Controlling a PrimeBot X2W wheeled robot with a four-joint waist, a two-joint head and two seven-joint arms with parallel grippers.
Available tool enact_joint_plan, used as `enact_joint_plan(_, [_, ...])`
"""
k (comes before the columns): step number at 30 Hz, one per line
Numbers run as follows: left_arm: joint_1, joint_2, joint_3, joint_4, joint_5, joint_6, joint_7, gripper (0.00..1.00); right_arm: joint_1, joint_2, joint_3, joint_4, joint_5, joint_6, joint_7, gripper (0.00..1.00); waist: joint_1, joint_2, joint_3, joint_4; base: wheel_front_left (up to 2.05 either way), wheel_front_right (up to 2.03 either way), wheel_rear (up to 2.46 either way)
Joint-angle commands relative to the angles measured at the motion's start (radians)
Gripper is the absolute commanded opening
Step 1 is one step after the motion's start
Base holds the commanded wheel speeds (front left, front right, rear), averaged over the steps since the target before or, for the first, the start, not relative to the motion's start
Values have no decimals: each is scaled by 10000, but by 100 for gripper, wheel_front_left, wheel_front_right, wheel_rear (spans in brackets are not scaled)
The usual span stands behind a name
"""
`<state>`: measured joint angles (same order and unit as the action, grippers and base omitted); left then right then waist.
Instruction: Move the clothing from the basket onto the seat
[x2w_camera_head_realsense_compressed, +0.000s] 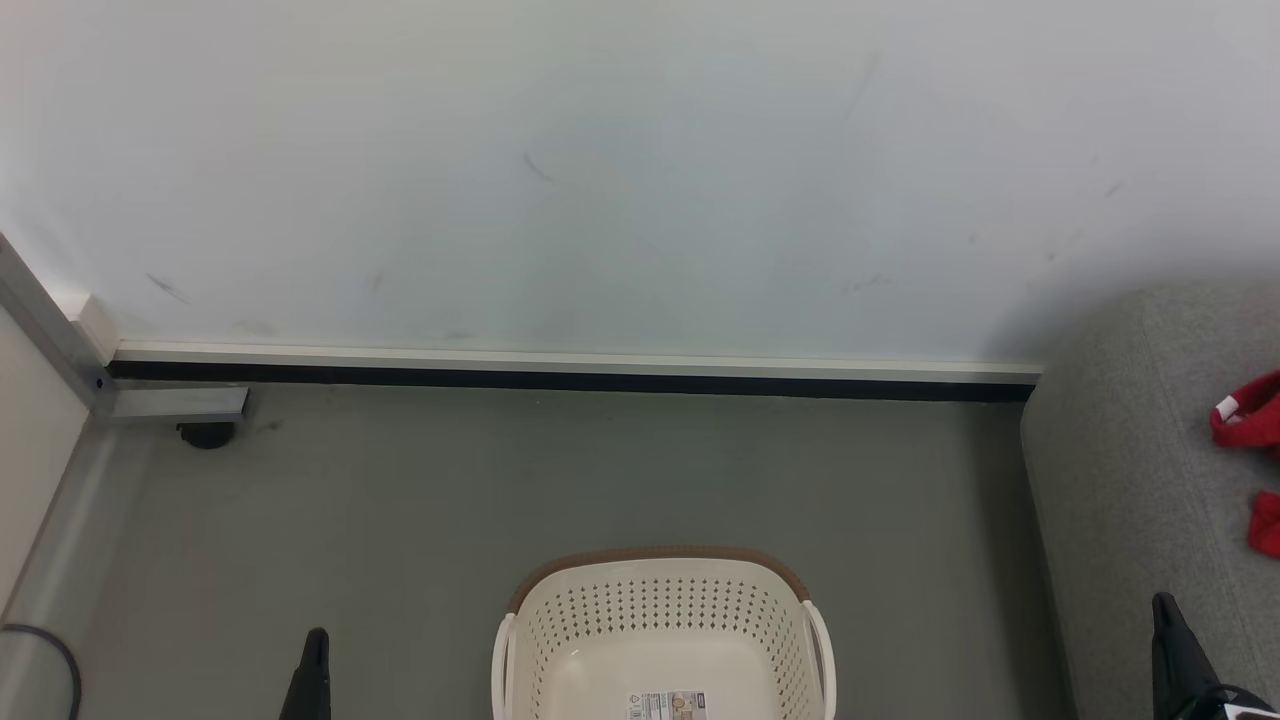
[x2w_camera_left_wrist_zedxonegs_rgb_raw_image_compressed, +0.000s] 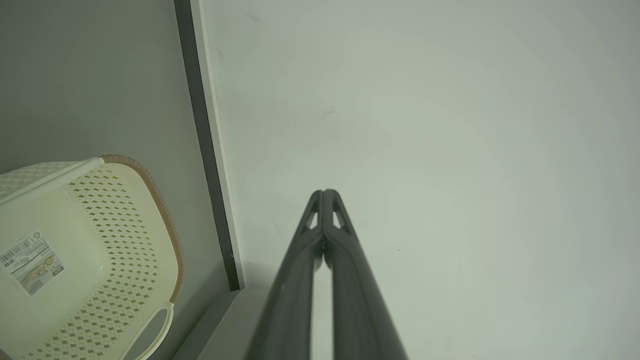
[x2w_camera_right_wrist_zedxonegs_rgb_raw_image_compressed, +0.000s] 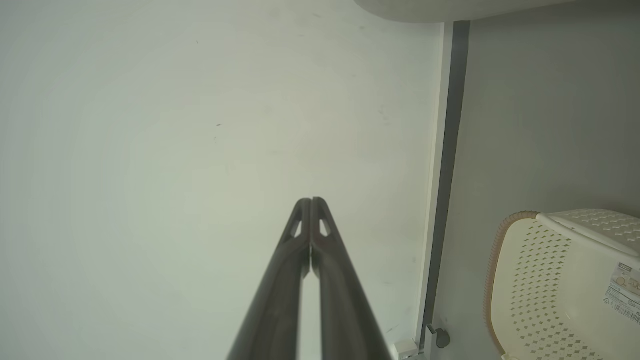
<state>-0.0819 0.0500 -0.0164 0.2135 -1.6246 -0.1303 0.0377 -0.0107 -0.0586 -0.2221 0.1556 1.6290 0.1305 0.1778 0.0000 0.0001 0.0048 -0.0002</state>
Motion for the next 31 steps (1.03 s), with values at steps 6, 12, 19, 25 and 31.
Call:
enact_joint_plan(6, [-2, -3, 20, 15, -29, -27, 23, 0, -47, 26, -26, 29, -18, 4, 57, 0, 0, -1, 0, 0, 0, 0, 0])
enact_joint_plan(12, [-1, -3, 19, 15, -30, -27, 23, 0, -50, 36, -34, 29, -31, 4, 63, 0, 0, -1, 0, 0, 0, 0, 0])
enact_joint_plan(19, [-1, -3, 18, 14, -30, -27, 22, 0, -53, 45, -45, 31, -46, 4, 66, 0, 0, -1, 0, 0, 0, 0, 0])
enact_joint_plan(25, [-1, -4, 18, 14, -31, -27, 22, 0, -56, 53, -55, 32, -56, 4, 74, 0, 0, -1, 0, 0, 0, 0, 0])
enact_joint_plan(31, [-1, -4, 18, 14, -31, -27, 21, 0, -58, 60, -64, 31, -62, 4, 85, 0, 0, -1, 0, 0, 0, 0, 0])
